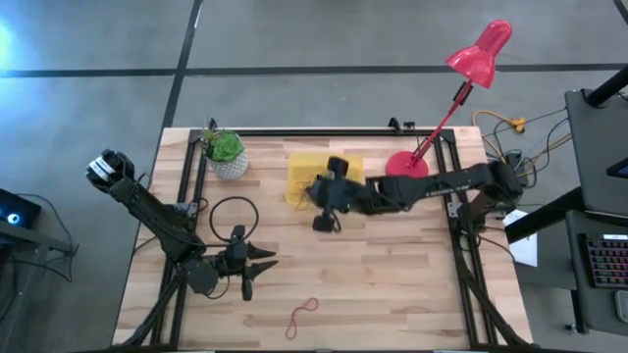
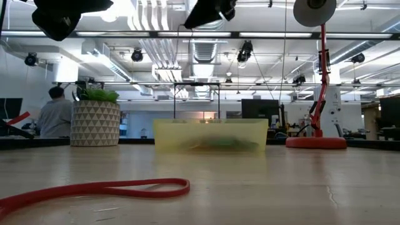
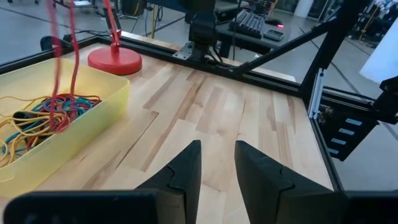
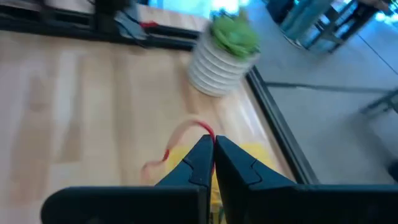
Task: Pick and place rubber bands into bin
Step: Put the red rubber band into the yellow bin
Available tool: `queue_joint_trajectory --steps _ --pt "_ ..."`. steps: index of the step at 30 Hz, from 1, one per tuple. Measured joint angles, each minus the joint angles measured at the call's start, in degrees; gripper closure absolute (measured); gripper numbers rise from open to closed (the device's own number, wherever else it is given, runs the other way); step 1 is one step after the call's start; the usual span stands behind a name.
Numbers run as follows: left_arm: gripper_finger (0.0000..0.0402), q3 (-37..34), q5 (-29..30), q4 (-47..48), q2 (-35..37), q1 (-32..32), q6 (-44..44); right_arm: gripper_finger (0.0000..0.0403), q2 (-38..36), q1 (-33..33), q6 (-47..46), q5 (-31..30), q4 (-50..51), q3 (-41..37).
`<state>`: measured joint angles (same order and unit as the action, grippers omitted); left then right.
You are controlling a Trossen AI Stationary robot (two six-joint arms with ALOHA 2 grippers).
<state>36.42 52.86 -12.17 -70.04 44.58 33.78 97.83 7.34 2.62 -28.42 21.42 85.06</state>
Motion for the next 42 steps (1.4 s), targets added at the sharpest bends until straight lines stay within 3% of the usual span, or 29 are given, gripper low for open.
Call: queue_joint_trajectory --steps 15,32,36,42 --pt "0.0320 0.04 0.01 -0.36 0.00 0.01 0.11 0.0395 0.12 -14.22 -7.81 0.33 7.29 -0.89" --pt "0.0320 0.04 0.02 -0.38 0.00 0.00 0.09 0.0393 0.17 -18.60 -12.32 2.49 13.41 -2.03" --pt "0.0320 0.02 0.02 -0.38 0.00 0.01 0.09 0.0373 0.17 -19.05 -12.58 5.06 15.42 -2.21" --pt "0.0320 0.02 0.02 -0.40 0.00 0.02 0.09 0.0310 0.17 -19.14 -14.55 5.09 15.90 -2.82"
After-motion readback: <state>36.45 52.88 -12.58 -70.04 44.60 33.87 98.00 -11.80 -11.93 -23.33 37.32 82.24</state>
